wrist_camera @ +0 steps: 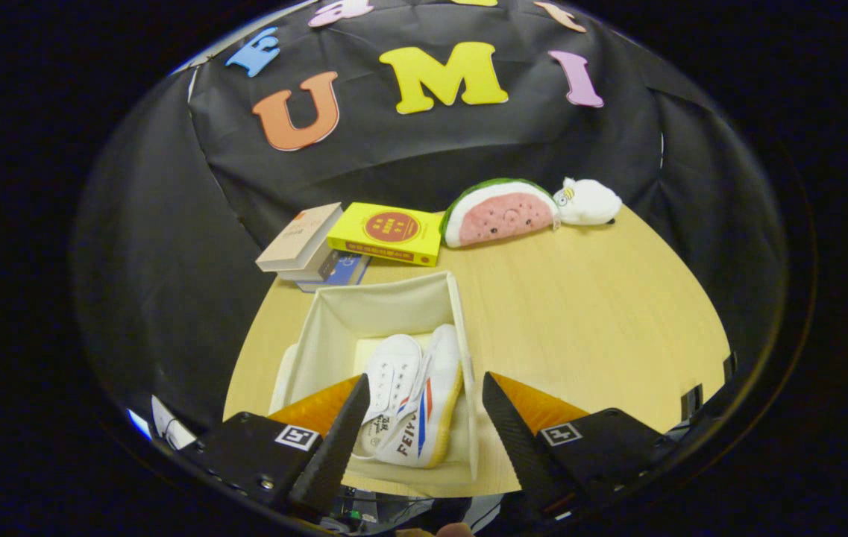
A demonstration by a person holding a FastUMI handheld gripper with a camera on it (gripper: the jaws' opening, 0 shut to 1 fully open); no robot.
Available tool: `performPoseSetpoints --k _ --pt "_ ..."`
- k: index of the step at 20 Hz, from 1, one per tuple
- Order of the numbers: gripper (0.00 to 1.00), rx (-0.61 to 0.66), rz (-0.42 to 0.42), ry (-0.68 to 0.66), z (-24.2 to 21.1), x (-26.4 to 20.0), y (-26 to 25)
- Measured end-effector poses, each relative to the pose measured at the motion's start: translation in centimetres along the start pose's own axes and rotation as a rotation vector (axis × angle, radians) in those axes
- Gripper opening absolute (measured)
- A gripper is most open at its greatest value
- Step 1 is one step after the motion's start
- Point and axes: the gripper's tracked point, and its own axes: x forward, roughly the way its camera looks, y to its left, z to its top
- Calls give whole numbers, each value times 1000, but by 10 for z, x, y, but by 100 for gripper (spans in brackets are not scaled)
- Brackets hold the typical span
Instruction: Open the storage box then place both shoes into the box .Put the left shoe in first, then the right shoe, with the right side of both shoes facing outward in a uniform manner.
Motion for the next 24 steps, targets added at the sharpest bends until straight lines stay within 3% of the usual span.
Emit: performPoseSetpoints --k 10,24 --pt "95 -112 -89 -385 77 -101 -39" --pt "96 -47 -97 -511 87 -117 -53"
